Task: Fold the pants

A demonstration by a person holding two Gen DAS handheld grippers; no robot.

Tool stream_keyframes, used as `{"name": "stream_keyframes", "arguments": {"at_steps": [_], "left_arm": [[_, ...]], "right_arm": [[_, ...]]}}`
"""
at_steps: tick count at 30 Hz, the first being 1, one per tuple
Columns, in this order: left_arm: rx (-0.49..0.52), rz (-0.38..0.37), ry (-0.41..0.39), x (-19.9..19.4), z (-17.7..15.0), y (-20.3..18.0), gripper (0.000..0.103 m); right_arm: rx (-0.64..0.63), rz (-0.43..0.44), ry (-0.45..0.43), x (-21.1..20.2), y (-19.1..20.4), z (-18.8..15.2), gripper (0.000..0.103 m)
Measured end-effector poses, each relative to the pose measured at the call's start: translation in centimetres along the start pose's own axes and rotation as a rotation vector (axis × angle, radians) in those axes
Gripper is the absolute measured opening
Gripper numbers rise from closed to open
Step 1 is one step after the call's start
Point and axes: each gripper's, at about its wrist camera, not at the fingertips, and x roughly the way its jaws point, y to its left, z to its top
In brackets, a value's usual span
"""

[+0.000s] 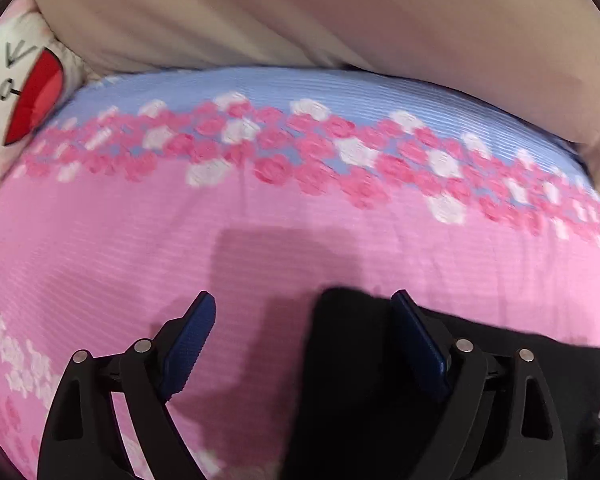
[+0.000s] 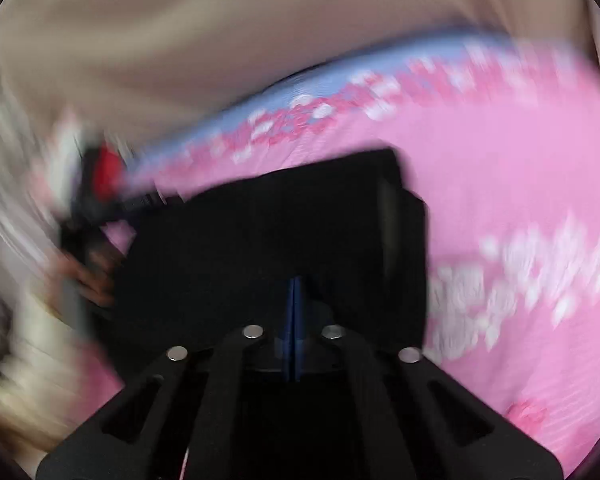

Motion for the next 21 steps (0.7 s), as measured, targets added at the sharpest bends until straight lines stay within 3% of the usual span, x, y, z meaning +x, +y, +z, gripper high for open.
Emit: {"name": "stream_keyframes", "arguments": {"at_steps": [2, 5, 8, 10, 12, 15, 19, 21], "left_arm": [[0.0, 0.012, 0.017, 0.8, 0.3, -0.3, 0.09], [0.0, -0.017, -0.03, -0.3, 0.7, 0.0, 0.089], [-0.019, -0.06, -0.104, -3.1, 0.8, 0.8, 0.088], [-0.009, -0.081, -0.141, -5.5, 0.5, 1.3, 0.086], [0.049, -0.101, -0.188, -8.5, -0.7, 1.7, 0.086], [0.136, -0.099, -0.266, -12.5, -3.3, 1.7, 0.088], [0.19, -0.207, -0.23, -14.0, -7.3, 0.5, 0.09], [0.214, -0.211, -0.203, -13.7, -9.2, -0.7, 0.09]], "right_arm": [[-0.026, -0.071, -0.044, -1.9, 1.0, -0.1, 0.003], [-0.083, -0.031, -0.094, -5.0, 3.8, -1.6, 0.006], [-0.147, -0.177, -0.01, -3.7, 3.4, -3.5, 0.005], [-0.064, -0.216, -0.069, -6.0, 1.8, -4.5, 0.007], [-0.084, -0.256, -0.127, -8.5, 2.1, -5.5, 0.01], [-0.102, -0.247, -0.123, -10.0, 3.1, -7.7, 0.023], [-0.164, -0.24, -0.084, -7.2, 5.1, -7.9, 0.026], [-0.192, -0.234, -0.081, -6.2, 5.5, -7.7, 0.046]]}}
